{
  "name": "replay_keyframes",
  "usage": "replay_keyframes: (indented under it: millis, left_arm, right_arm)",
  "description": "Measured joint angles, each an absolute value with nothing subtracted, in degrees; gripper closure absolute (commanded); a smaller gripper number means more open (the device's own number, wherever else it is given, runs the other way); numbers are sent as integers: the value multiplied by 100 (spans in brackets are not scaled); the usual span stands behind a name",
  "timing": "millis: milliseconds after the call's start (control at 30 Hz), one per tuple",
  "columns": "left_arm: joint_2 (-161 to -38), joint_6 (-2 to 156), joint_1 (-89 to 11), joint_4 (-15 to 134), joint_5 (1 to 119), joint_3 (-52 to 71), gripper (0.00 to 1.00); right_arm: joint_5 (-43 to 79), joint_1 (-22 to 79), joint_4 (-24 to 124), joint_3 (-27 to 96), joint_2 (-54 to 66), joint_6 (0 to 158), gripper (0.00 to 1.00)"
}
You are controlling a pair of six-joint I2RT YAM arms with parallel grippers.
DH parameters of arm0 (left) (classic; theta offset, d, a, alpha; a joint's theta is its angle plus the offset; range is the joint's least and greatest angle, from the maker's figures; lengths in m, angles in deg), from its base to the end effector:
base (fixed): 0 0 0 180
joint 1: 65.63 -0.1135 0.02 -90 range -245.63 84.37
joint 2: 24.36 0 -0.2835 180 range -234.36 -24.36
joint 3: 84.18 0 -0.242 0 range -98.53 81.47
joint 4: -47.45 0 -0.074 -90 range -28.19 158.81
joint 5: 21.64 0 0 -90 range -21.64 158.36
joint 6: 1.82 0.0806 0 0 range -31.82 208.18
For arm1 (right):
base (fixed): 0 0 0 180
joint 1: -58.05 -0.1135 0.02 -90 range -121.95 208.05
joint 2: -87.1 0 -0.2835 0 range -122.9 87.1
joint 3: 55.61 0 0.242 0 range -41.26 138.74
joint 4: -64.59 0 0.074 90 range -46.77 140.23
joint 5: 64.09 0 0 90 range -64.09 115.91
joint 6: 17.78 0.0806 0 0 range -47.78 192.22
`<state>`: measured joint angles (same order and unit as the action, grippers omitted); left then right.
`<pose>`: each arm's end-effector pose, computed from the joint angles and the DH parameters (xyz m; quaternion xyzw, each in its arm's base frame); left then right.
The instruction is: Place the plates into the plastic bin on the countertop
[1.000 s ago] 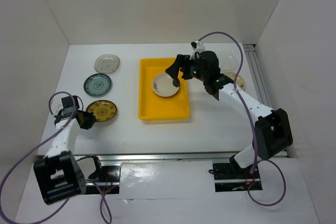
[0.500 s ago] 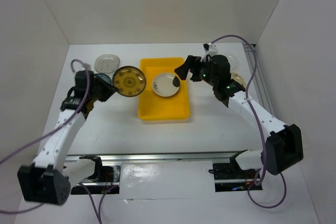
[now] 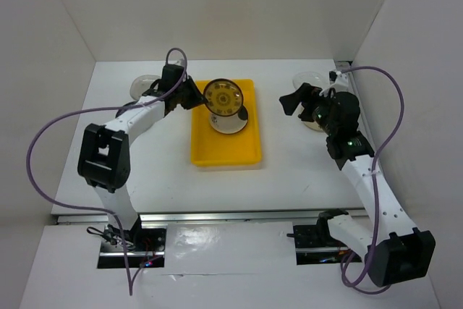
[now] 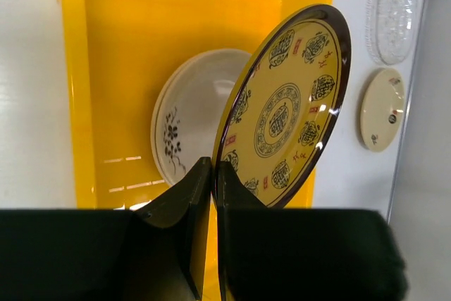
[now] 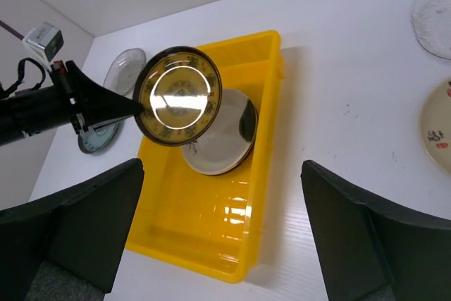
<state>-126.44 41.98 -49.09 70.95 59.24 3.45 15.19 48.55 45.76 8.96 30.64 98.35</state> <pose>0.4243 -0.1393 0.2658 -0.1879 0.8574 -0.3065 0.3683 0.2475 0.0566 0.3554 0.0519 0.7673 0.2628 0.5827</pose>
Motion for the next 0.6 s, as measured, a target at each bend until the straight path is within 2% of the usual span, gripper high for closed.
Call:
replay_keyframes:
  millis: [333, 367, 400, 433, 533, 567, 600]
  left_arm:
    - [-13772, 4283, -4841, 7275, 5952, 22, 100]
    - [-13818, 4281, -4837, 7303, 5946, 22, 96]
    - [-13831, 4277, -4824, 7320, 5933, 22, 88]
    - [-13835, 4277, -4809, 7325, 5922, 22, 69]
    - [-13796, 4292, -4795, 7316, 5917, 22, 48]
    - [-13772, 4301, -4793, 7329, 5915, 28, 27]
    - [-13724, 4334, -4789, 7325, 5906, 50, 16]
  right_arm:
    - [1784, 5404, 4054, 690, 3365, 9997, 0]
    - [1786, 5458, 4013, 664, 3383, 10028, 0]
    - [1788, 5496, 3984, 653, 3391, 10045, 0]
    - [1799, 5526, 3984, 629, 3396, 10067, 0]
    - [1801, 5577, 3938, 581, 3400, 10115, 0]
    - [1801, 5592, 3949, 553, 3400, 10135, 0]
    - [1803, 5616, 3951, 516, 3402, 10150, 0]
